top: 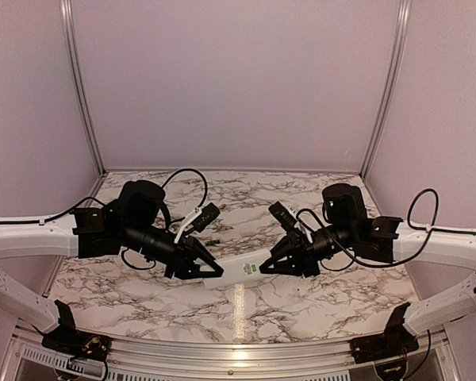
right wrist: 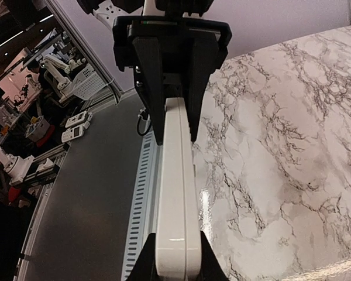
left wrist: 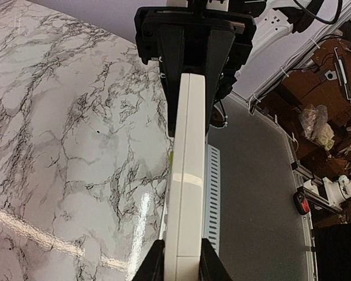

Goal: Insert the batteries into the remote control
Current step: Pass from the right arm to the left, then pass from the left arm to the right

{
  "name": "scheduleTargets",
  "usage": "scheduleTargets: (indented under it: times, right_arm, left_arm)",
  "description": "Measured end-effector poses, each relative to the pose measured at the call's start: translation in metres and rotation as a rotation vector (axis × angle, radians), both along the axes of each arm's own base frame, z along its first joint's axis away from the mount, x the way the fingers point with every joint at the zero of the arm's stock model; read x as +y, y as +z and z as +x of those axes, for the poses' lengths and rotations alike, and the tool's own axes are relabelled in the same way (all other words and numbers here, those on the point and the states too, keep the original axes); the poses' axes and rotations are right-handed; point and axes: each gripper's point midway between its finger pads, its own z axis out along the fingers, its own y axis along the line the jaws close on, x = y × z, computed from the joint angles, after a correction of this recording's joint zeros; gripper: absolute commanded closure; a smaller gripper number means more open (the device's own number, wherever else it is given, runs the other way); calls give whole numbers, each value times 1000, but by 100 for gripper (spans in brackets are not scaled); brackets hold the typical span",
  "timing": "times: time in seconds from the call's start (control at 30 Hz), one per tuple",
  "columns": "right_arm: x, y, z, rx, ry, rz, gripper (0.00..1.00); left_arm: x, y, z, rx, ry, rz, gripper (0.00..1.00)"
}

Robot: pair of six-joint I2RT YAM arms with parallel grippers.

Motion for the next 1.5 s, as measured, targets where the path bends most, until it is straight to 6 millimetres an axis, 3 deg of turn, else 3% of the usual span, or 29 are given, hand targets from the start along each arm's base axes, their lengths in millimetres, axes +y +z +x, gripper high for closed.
scheduleTargets:
  times: [0.07, 0.13, 0.2, 0.23, 0.27, 0.43, 0.63, 0.87, 1.27, 1.5]
  right_arm:
    - [-3, 3, 0, 35, 8, 8, 72]
    - [-5, 7, 6, 49, -5, 25, 37]
    - [-6, 15, 16, 50, -35, 55, 11]
    - [-8, 19, 22, 47, -52, 71, 3]
    - [-9, 22, 26, 46, -66, 82, 1]
    - [-16, 26, 45, 72, -150, 127, 1]
    - [-18, 26, 49, 139, -199, 171, 6]
    - [-16, 38, 57, 162, -232, 241, 26]
    - [-15, 38, 68, 218, -287, 305, 50]
    - [-14, 45, 72, 218, -295, 339, 63]
  left_arm:
    - [-3, 5, -4, -9, -26, -34, 92]
    - [-5, 7, -2, 10, -7, -53, 96]
    - [-7, 8, 0, 30, 10, -66, 96]
    - [-8, 8, 2, 42, 22, -74, 96]
    - [-9, 8, 4, 48, 29, -82, 96]
    - [-13, 12, 11, 88, 79, -150, 96]
    - [-27, 21, 27, 101, 119, -235, 96]
    - [-38, 15, 37, 120, 143, -261, 97]
    - [-48, 39, 50, 126, 178, -397, 97]
    - [-52, 41, 53, 155, 179, -429, 98]
